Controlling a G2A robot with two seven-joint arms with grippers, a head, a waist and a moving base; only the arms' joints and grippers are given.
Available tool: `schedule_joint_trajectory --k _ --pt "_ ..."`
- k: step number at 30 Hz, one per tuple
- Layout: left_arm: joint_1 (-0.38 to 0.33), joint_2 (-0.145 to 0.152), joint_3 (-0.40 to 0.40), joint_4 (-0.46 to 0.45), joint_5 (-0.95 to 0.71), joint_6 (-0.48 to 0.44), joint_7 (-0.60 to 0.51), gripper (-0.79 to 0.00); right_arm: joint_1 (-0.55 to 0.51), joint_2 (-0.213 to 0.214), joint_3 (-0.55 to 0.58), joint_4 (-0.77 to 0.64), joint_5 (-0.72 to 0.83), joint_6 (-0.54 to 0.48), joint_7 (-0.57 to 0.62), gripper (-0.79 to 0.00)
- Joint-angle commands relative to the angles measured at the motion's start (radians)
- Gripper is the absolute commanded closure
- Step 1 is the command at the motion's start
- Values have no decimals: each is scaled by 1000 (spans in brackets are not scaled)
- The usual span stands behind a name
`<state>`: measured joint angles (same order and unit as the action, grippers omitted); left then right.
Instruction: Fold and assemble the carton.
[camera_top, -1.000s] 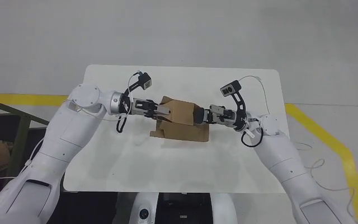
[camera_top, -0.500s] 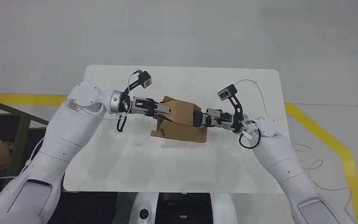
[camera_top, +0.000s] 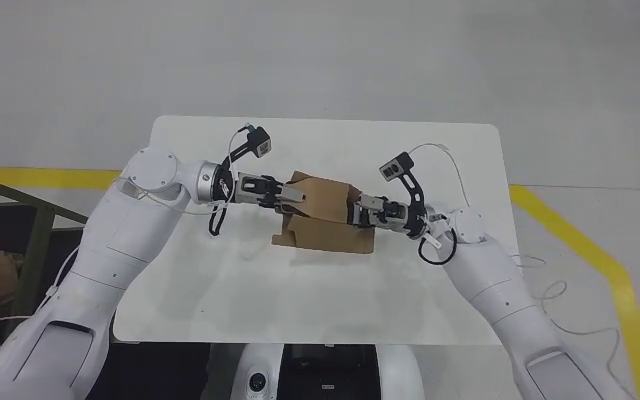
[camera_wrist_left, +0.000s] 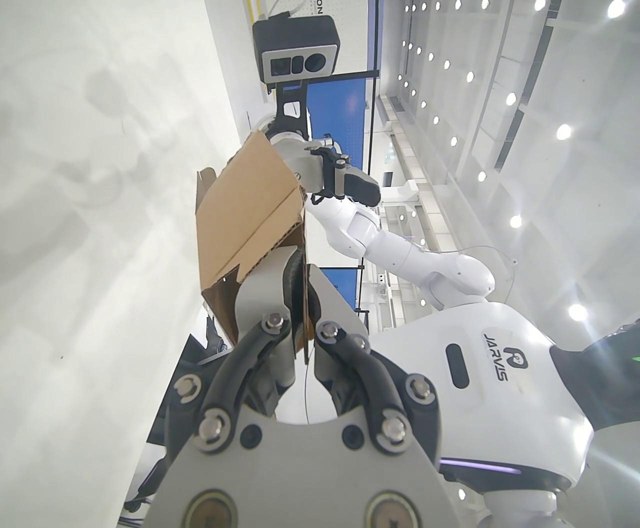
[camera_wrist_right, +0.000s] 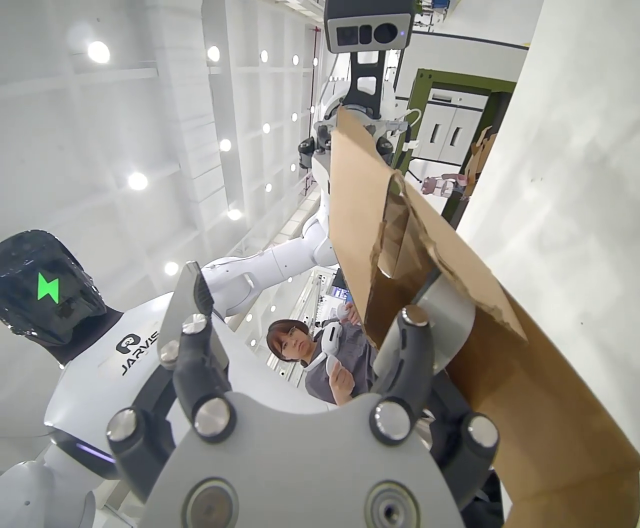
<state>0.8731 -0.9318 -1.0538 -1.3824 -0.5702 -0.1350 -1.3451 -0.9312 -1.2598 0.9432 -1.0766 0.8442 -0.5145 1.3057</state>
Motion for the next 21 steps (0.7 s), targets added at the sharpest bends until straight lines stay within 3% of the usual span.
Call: schedule_joint_trajectory --k 1,8,11,21 --pt "1 0 0 1 3 0 -2 0 4 -1 4 -1 -7 -6 -6 -610" --pt "6 -1 -2 6 14 1 -5 0 6 1 23 -4 -25 -3 -3 -483" --pt "6 -2 -3 7 20 3 -5 0 6 2 30 -7 -32 1 1 -388" --pt "7 -4 -6 5 34 5 -5 0 36 7 37 6 -101 42 42 -332"
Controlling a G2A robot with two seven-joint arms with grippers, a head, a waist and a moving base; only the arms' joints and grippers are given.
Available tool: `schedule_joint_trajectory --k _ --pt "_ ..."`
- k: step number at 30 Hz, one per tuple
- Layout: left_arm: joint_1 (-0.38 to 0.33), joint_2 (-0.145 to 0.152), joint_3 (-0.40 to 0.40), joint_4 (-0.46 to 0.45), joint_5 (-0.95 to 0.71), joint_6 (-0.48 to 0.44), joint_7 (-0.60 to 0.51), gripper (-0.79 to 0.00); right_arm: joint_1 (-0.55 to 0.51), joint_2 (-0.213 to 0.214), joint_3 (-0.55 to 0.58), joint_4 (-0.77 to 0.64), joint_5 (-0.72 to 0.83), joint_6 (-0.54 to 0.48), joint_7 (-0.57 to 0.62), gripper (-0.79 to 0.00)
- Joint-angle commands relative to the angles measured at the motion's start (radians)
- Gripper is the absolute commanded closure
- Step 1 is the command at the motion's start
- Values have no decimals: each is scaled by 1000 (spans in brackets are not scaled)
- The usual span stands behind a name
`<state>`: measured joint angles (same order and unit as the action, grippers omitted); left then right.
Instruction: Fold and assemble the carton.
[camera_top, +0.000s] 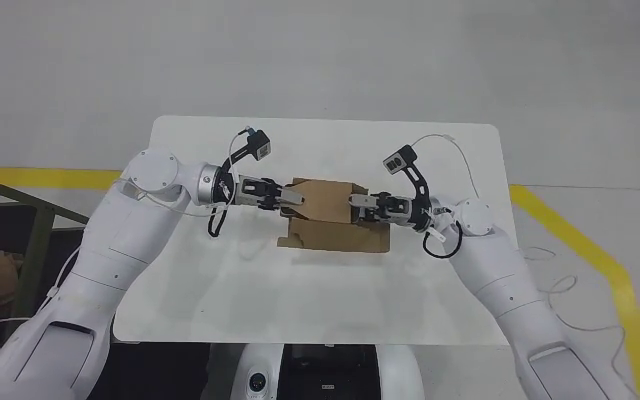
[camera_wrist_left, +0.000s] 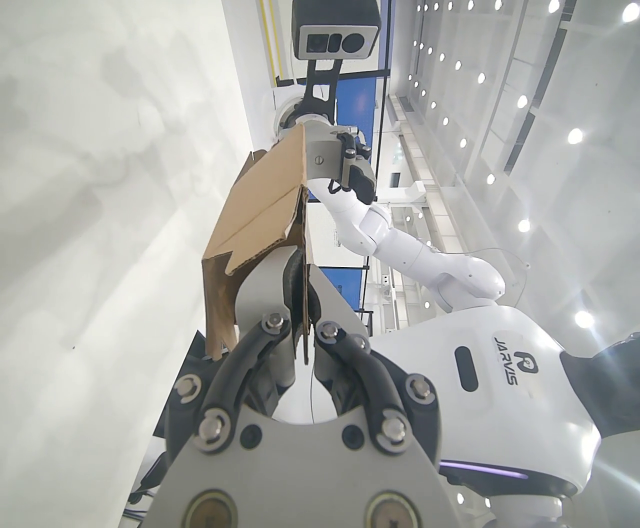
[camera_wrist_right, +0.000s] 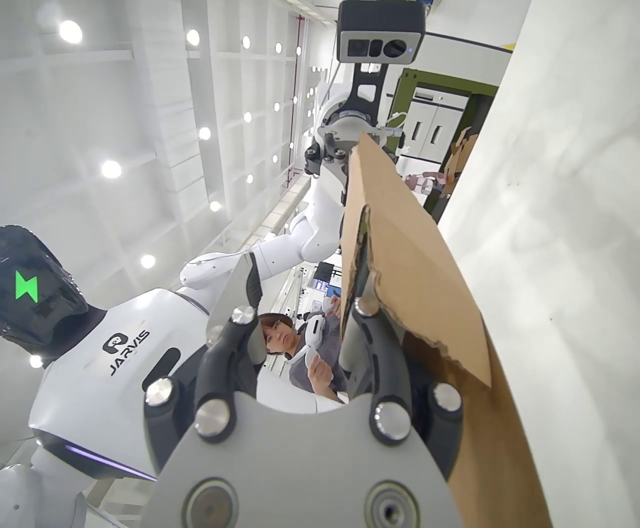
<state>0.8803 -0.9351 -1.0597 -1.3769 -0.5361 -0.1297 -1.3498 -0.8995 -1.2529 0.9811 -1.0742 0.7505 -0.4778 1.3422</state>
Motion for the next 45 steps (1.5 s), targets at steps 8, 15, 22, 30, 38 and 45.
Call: schedule_joint_trajectory --k 8,15,22,30,38,45 --pt "-1 -3 3 -4 6 4 -4 0 52 -2 -9 28 -63 31 28 -292" --pt "-3 -5 1 -2 7 5 -6 0 64 -8 -15 41 -68 27 21 -231" --pt "-1 -6 -1 -3 6 6 -6 0 67 -12 -17 50 -74 14 11 -145" --pt "3 -8 -3 -4 9 9 -5 0 74 -15 -20 56 -101 23 2 -22" --pt "4 -9 -6 -5 11 8 -3 0 78 -18 -22 59 -113 23 -1 0" --pt "7 -9 -14 0 10 12 1 -785 76 -17 -18 58 -126 27 -7 0"
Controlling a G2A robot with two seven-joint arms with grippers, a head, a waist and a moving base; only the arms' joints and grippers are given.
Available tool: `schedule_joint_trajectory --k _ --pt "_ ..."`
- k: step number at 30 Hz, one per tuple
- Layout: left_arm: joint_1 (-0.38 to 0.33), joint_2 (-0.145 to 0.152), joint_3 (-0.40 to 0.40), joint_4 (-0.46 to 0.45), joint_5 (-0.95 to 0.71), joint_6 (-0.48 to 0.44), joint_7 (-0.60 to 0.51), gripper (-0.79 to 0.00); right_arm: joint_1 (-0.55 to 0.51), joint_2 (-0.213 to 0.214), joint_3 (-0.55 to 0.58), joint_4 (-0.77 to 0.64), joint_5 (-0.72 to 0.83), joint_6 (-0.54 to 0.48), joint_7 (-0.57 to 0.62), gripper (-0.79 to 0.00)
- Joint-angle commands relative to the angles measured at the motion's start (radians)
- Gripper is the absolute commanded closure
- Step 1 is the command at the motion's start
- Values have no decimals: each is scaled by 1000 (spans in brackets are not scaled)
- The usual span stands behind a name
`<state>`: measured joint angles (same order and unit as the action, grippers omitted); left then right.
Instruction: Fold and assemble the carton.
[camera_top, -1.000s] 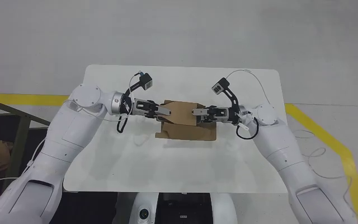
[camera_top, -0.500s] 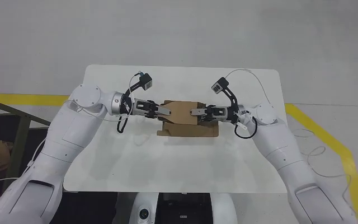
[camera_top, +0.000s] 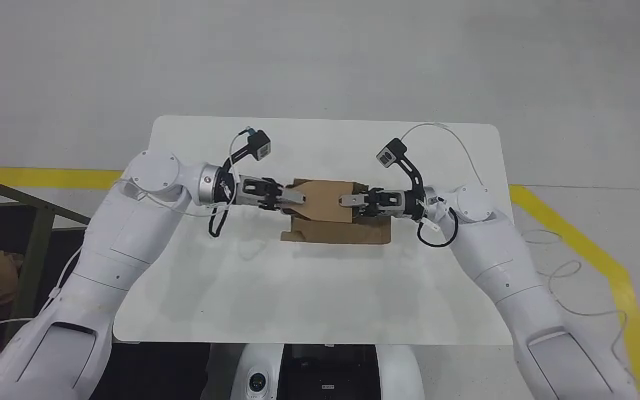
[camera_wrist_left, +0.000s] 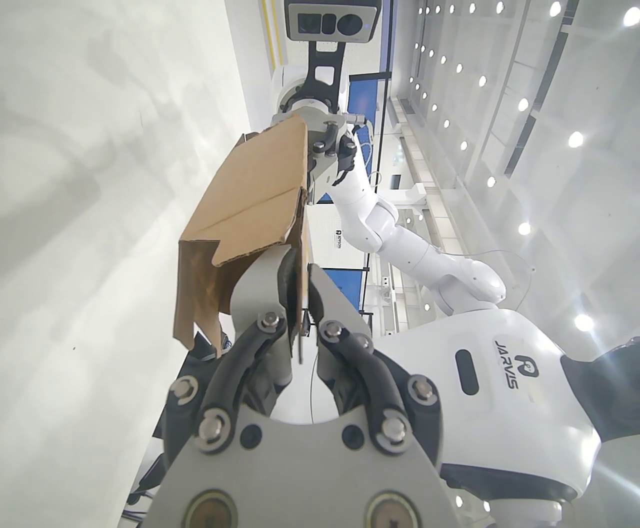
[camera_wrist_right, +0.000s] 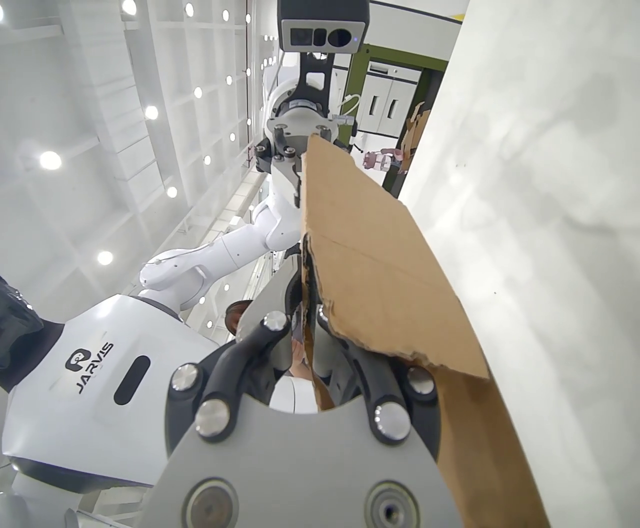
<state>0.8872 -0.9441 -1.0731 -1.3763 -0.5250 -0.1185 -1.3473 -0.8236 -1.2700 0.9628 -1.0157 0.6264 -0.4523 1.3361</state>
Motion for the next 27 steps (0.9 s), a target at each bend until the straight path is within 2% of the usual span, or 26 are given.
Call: schedule_joint_trajectory --k 1,17,27 --pt "1 0 -2 -1 -3 1 -1 -785 -1 1 1 -1 -8 2 -2 0" --pt "4 1 -48 -21 -84 15 -11 -785 -13 3 -8 -18 -95 38 -54 0" --pt "-16 -9 -34 -56 -120 24 -6 -785 -10 -5 -28 -22 -107 50 -79 0"
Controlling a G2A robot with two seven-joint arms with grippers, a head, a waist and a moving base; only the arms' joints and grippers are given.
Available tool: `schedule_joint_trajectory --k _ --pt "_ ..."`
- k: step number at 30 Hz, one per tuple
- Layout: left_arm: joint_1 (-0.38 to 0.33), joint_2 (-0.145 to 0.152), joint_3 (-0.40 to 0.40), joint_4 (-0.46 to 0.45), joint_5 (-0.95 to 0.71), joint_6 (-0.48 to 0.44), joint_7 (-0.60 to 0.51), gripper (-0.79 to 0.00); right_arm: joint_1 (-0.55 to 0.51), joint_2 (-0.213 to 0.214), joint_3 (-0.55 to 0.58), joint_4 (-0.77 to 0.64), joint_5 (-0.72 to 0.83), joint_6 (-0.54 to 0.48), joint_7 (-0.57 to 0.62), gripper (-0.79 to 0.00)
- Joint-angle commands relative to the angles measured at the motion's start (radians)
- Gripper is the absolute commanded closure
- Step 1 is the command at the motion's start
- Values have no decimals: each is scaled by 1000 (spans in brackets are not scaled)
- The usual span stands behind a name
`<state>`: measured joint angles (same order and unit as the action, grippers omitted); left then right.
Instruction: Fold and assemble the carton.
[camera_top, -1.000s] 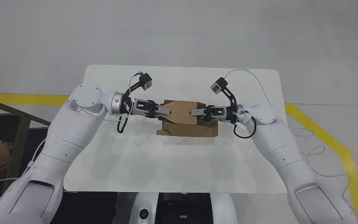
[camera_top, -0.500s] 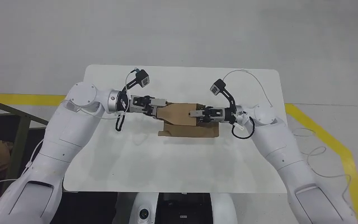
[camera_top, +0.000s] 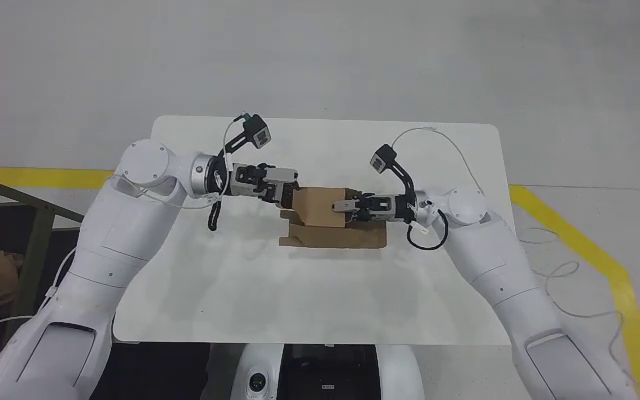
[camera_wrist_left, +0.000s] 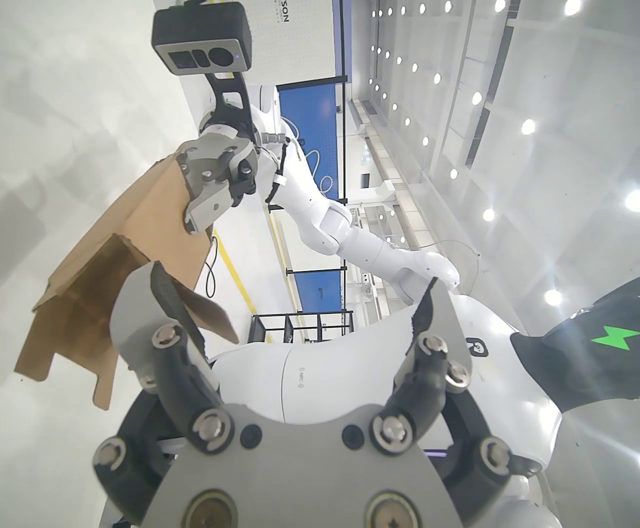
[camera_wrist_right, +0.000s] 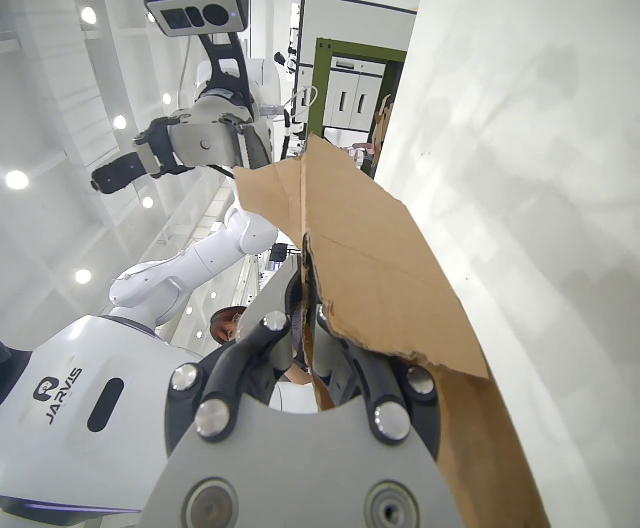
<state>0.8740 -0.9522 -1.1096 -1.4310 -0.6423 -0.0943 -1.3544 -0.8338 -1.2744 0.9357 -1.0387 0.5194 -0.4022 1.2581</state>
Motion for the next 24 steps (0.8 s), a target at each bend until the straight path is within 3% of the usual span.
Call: schedule_joint_trajectory --k 1,24 --pt "-6 -3 6 -4 -4 0 3 -785 2 -2 -3 2 0 -1 -3 0" --pt "-44 -23 75 -40 123 -16 26 -785 12 -19 -20 -5 33 -4 -3 0"
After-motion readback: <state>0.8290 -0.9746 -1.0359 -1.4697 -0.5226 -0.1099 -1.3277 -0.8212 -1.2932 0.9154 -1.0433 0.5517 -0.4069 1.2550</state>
